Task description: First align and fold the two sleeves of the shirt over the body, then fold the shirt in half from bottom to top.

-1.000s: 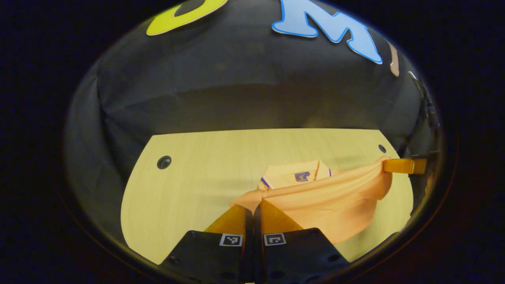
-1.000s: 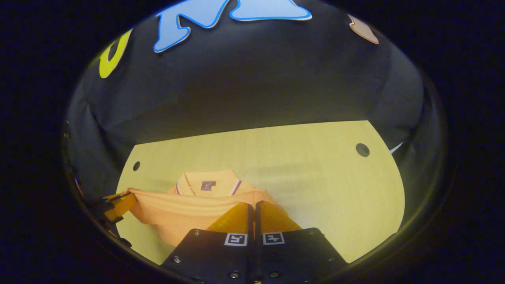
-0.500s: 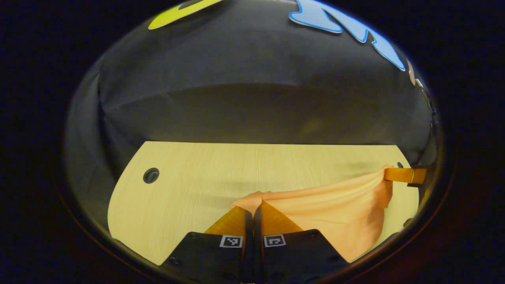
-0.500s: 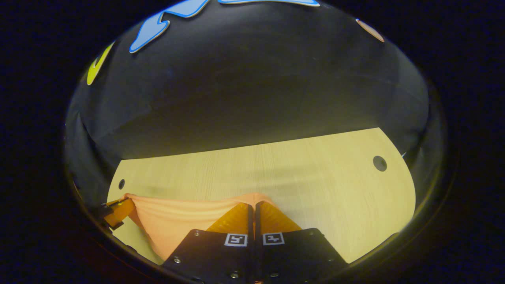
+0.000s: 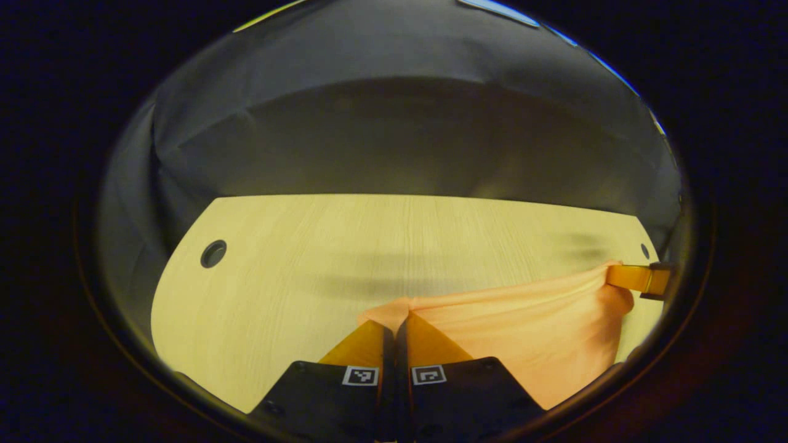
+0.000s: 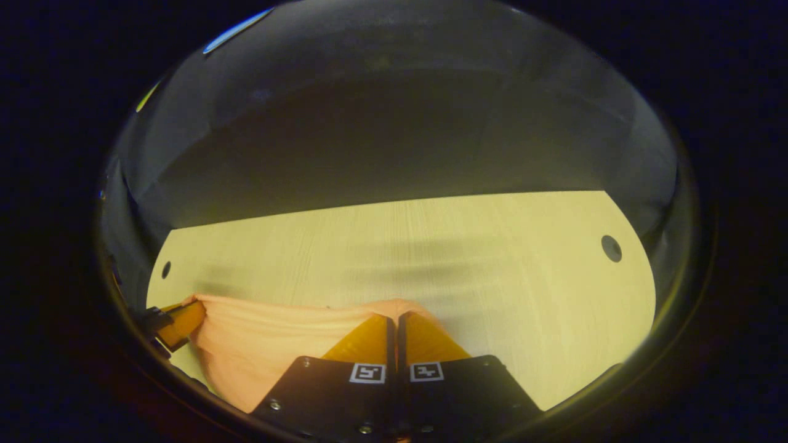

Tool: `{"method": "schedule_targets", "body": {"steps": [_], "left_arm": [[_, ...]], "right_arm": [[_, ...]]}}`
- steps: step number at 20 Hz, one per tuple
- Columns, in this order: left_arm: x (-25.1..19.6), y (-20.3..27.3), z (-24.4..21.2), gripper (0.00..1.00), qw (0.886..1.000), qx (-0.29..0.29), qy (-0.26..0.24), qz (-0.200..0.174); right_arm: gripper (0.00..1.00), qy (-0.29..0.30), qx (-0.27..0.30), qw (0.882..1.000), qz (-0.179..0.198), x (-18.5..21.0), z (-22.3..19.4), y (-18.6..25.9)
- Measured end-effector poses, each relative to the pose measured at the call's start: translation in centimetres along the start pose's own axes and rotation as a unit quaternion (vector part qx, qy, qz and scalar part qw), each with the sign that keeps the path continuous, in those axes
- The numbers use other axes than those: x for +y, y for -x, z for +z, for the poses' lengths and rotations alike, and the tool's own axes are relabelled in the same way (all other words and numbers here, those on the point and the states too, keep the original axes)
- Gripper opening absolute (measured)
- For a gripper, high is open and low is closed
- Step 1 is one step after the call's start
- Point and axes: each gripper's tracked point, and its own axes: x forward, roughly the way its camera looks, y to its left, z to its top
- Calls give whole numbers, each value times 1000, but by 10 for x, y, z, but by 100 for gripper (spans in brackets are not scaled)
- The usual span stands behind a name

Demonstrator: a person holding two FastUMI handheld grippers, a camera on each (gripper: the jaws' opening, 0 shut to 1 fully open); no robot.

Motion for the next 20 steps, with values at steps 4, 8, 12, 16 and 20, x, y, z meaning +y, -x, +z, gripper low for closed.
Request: {"method": "schedule_targets", "body": {"steps": [4,8,12,16,20], "left_arm": [[1,1,-3,6,1000,0,2,6],[-1,2,-4,6,1000,4,-21,22],[-1,2,-3,12,999,3,-39,24],[3,22,12,77,1000,-23,0,8],[5,73,38,80,998,-53,13,4]], "right_arm": [[0,5,5,1000,-2,1,-8,-9],[0,0,-3,1000,-5,1,-10,-10],[22,-10,-3,1000,24,12,-13,-6],[70,11,-26,999,27,14,-4,15],[67,2,-75,997,21,12,18,61]]}}
